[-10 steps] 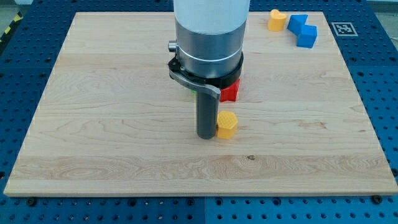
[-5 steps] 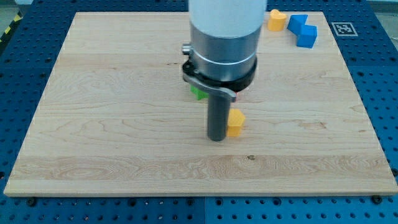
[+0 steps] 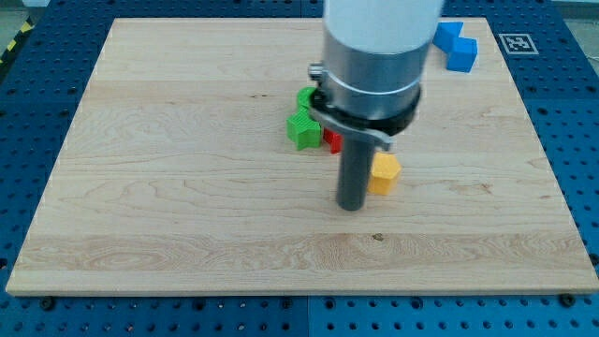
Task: Put the hexagon towards the cube
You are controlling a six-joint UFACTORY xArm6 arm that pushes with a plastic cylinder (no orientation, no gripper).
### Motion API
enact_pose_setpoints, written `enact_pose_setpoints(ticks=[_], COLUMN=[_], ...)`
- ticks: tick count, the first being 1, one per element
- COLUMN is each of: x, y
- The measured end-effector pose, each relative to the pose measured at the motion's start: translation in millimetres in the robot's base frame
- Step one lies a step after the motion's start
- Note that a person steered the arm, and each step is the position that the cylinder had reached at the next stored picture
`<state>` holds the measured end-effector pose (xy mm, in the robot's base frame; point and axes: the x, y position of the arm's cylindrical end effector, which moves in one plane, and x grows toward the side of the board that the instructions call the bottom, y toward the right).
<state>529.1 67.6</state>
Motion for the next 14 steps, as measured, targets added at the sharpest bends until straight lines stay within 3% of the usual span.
enact_pose_setpoints(ticks=[3, 4, 5, 6, 14], x=[0, -3, -30, -30, -30], y=[28, -23, -30, 18, 50])
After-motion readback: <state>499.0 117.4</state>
